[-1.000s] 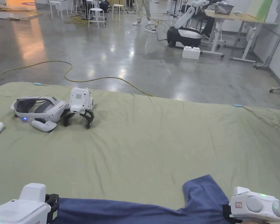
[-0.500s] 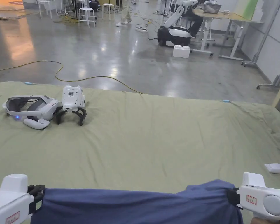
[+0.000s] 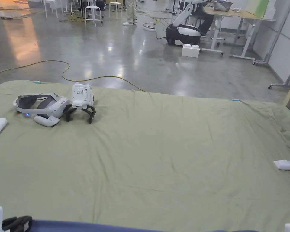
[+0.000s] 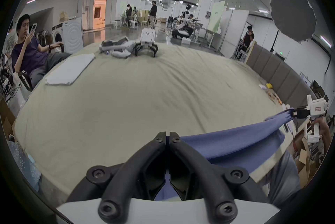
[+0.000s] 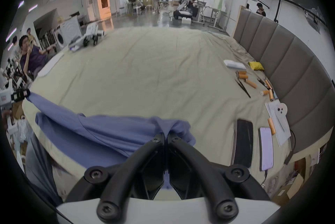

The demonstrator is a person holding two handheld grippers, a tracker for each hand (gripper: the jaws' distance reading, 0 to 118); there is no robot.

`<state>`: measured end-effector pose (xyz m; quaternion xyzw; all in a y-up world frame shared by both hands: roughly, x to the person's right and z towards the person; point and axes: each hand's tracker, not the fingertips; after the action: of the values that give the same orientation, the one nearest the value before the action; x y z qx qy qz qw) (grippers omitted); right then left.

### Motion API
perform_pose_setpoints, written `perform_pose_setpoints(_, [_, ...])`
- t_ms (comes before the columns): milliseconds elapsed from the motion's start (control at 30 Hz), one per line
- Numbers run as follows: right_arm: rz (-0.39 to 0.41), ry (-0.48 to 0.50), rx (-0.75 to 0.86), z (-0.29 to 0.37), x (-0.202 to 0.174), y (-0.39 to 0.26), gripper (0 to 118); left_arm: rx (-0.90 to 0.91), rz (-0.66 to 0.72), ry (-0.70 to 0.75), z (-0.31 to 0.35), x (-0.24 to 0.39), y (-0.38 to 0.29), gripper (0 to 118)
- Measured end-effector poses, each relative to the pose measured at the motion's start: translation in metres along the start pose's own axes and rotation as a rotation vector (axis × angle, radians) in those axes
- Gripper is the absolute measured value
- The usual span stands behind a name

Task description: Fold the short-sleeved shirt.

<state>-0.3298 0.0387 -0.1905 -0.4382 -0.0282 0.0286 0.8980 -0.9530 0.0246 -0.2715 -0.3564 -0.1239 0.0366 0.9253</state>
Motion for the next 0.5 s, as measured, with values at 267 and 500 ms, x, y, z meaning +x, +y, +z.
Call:
perform_pose_setpoints(267, [-0.001,-0.025,-0.157,-0.037,-0.009,-0.069,0,-0.208,-0.066,0.067,-0.03,0.006,-0.073,0])
perform_pose_setpoints(500, [-0.018,-0.041,-0.163,-0.048,-0.02,-0.077,19,-0.188,0.004,0.078,-0.03,0.005,-0.068,13])
